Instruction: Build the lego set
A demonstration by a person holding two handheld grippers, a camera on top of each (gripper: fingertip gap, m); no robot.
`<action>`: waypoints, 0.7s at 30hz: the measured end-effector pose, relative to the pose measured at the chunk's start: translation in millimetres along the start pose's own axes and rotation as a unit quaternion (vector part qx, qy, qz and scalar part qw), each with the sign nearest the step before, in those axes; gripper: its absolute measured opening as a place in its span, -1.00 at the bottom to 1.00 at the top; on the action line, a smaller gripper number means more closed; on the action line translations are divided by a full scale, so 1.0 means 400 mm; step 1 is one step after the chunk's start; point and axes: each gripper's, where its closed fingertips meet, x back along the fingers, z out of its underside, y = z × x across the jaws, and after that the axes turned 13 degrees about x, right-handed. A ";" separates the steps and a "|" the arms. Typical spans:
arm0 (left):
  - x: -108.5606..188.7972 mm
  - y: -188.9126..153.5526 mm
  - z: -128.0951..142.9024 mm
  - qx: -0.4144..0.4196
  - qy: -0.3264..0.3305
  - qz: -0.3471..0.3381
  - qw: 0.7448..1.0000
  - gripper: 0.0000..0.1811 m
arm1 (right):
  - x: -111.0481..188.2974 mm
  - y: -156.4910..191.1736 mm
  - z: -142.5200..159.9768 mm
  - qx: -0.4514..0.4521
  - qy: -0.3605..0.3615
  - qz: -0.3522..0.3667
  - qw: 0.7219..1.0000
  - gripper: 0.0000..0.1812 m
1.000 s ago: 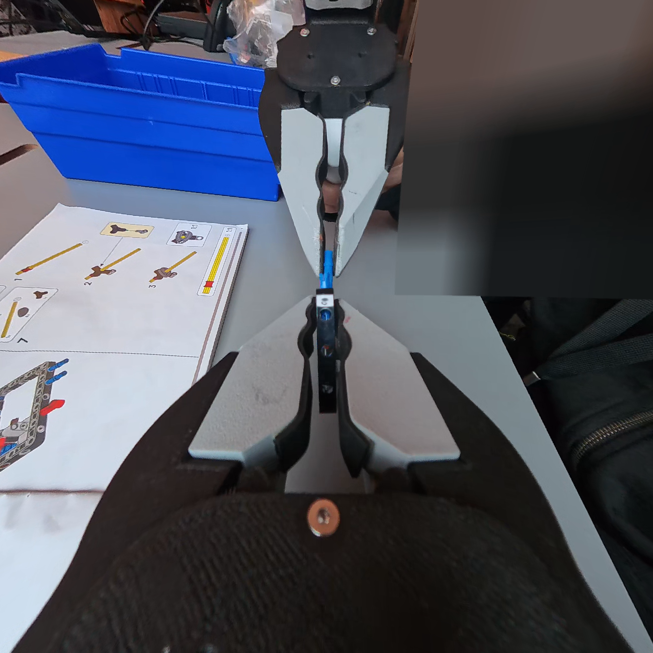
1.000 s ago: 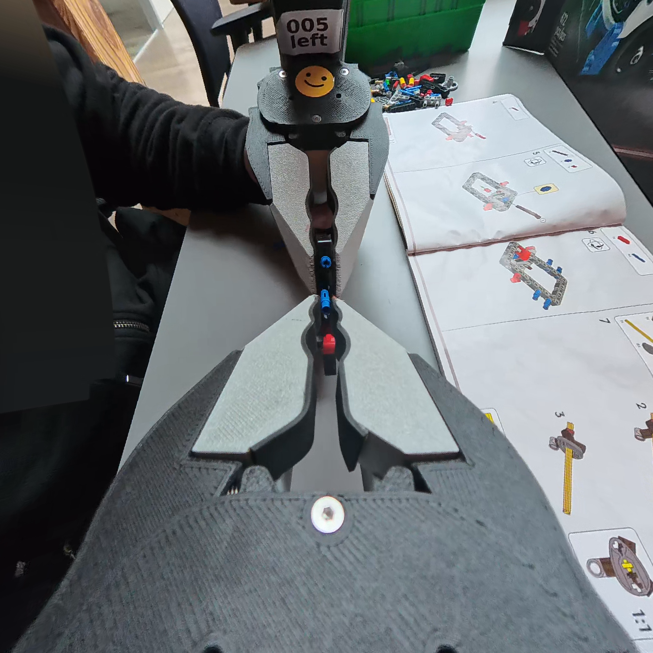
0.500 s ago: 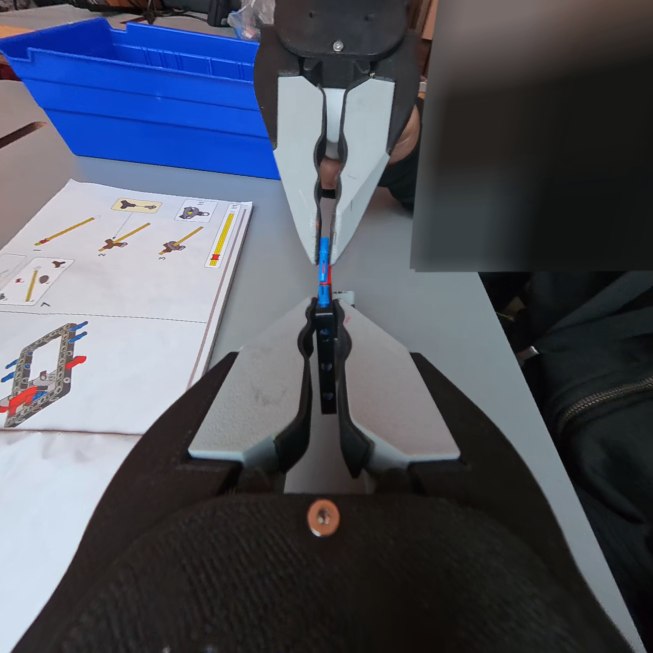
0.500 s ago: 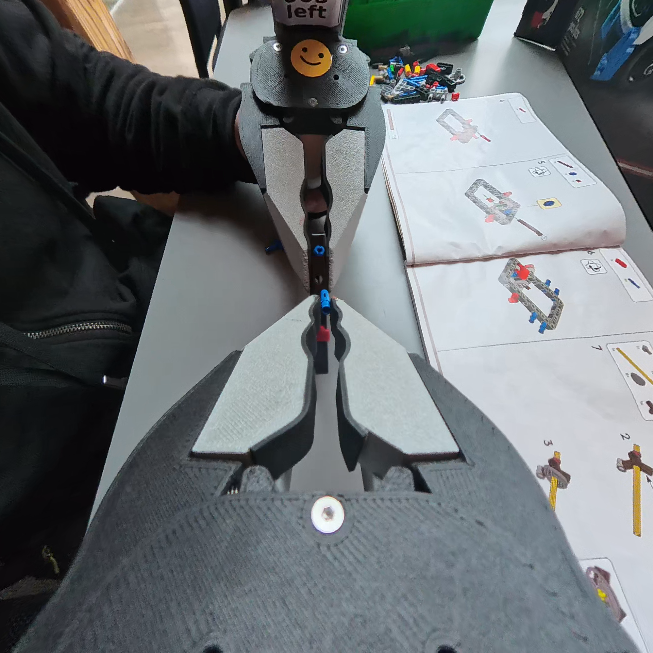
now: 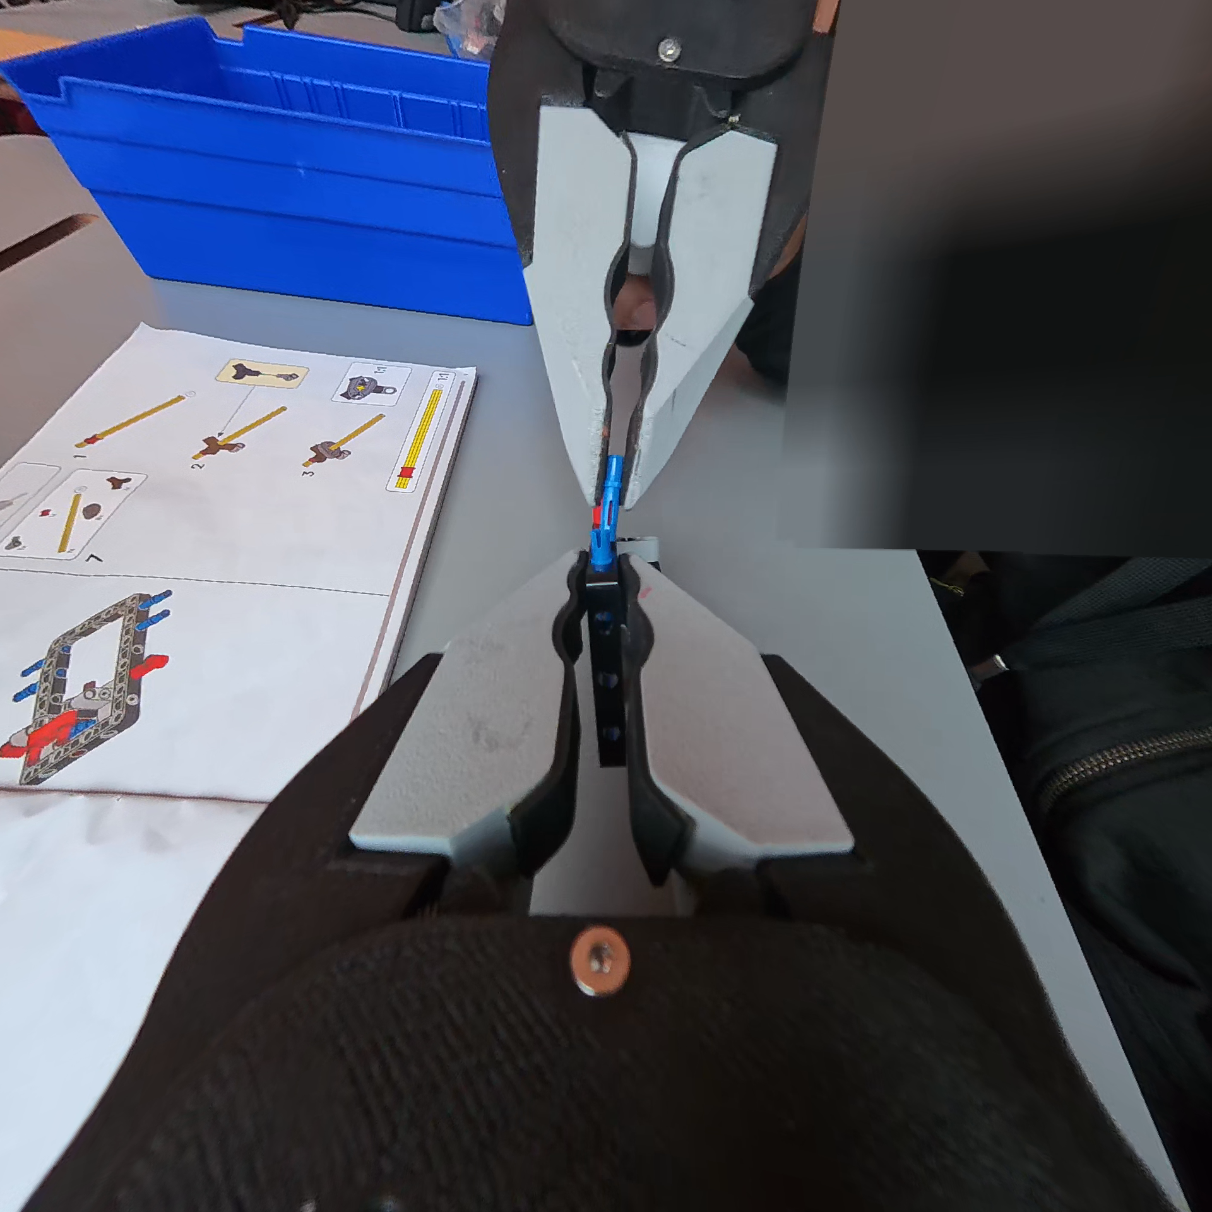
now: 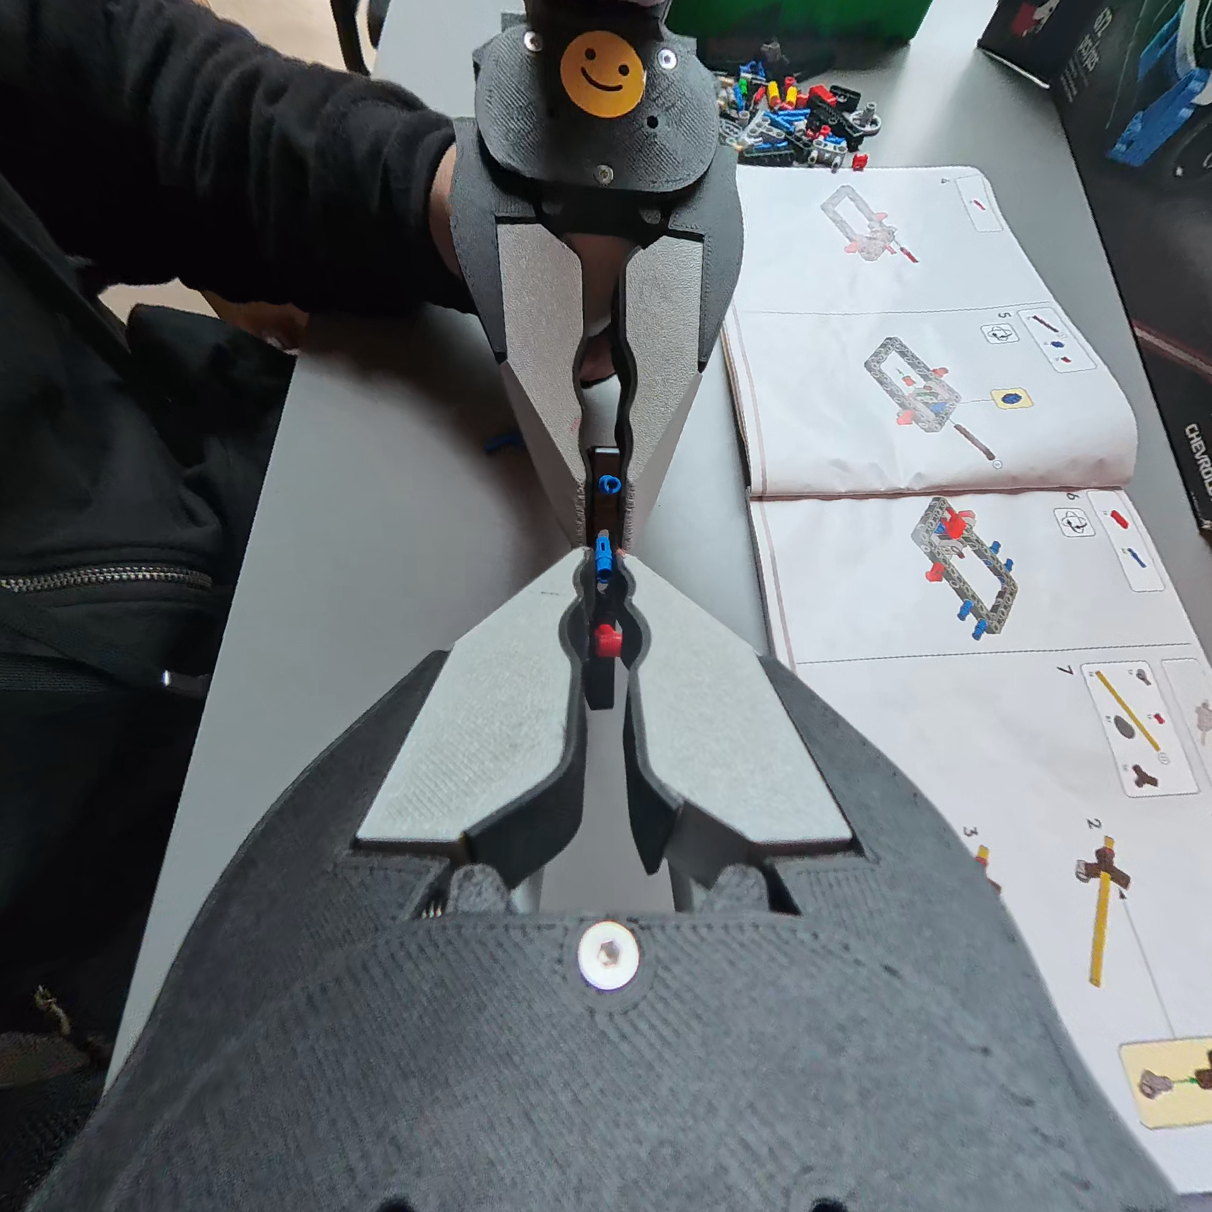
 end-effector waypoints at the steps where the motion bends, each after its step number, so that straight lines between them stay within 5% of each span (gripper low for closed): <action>1: 0.000 0.000 0.000 0.001 0.000 0.001 1.000 -0.94 | -0.001 -0.002 0.000 0.002 0.004 0.002 1.000 -0.98; 9: -0.003 -0.001 -0.001 -0.003 0.004 0.001 1.000 -0.94 | -0.004 -0.002 -0.001 0.016 0.015 -0.022 1.000 -0.98; 21: -0.005 -0.001 0.000 -0.008 0.023 -0.014 1.000 -0.93 | -0.003 -0.004 0.000 0.088 0.122 -0.078 0.986 -0.98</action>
